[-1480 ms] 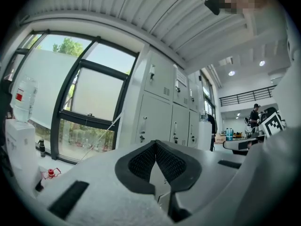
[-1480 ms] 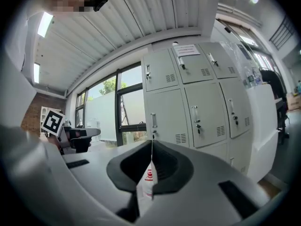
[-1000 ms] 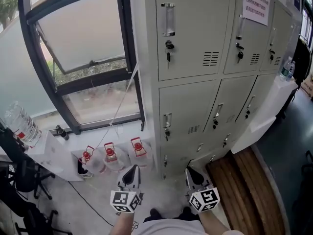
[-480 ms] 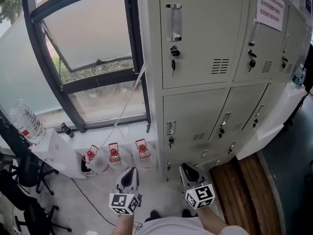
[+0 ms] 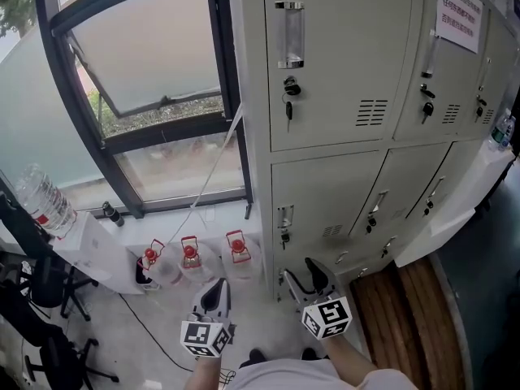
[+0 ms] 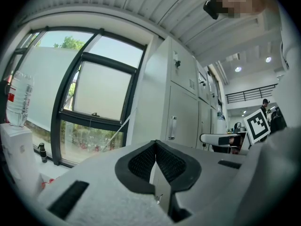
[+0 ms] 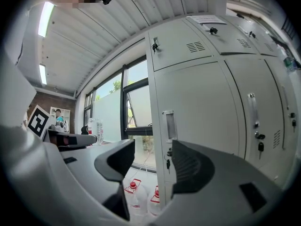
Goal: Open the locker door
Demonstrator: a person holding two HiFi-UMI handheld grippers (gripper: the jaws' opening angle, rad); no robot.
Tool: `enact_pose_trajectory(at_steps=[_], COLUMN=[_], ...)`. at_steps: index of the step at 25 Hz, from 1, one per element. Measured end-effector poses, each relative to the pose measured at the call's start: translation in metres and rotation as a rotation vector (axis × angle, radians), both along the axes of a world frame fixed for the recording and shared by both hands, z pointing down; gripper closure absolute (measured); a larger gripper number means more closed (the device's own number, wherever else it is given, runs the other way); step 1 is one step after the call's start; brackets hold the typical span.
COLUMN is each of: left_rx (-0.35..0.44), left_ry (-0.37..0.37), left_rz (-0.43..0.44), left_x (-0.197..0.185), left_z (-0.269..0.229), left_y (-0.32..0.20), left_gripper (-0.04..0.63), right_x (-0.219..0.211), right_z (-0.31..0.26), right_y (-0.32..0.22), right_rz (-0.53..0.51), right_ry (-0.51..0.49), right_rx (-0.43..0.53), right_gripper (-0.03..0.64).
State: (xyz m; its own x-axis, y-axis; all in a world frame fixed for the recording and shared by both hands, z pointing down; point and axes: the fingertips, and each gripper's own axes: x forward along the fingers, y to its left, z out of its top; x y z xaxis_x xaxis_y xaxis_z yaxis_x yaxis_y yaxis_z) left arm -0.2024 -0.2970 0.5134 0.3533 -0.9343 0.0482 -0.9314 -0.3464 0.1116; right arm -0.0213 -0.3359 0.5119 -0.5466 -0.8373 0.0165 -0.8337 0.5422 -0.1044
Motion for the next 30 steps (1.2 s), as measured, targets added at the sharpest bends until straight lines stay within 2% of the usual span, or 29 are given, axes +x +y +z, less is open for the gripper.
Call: enact_pose_trajectory(at_steps=[15,30], left_rx=[-0.02,-0.044], left_ry=[0.007,0.026], left_rz=[-0.058,-0.066], left_x=[-0.039,-0.055], left_z=[0.007,0.016], left_y=[-0.009,-0.016], left_gripper=[0.591,0.591], right_x=[-0.04,-0.061], right_z=[-0.011,-0.01], right_y=[-0.106,-0.125], right_rz=[-0.008,-0.02], right_ry=[0.082,0.112], right_rx=[0.046,0.05], right_gripper=[0.399,0.399])
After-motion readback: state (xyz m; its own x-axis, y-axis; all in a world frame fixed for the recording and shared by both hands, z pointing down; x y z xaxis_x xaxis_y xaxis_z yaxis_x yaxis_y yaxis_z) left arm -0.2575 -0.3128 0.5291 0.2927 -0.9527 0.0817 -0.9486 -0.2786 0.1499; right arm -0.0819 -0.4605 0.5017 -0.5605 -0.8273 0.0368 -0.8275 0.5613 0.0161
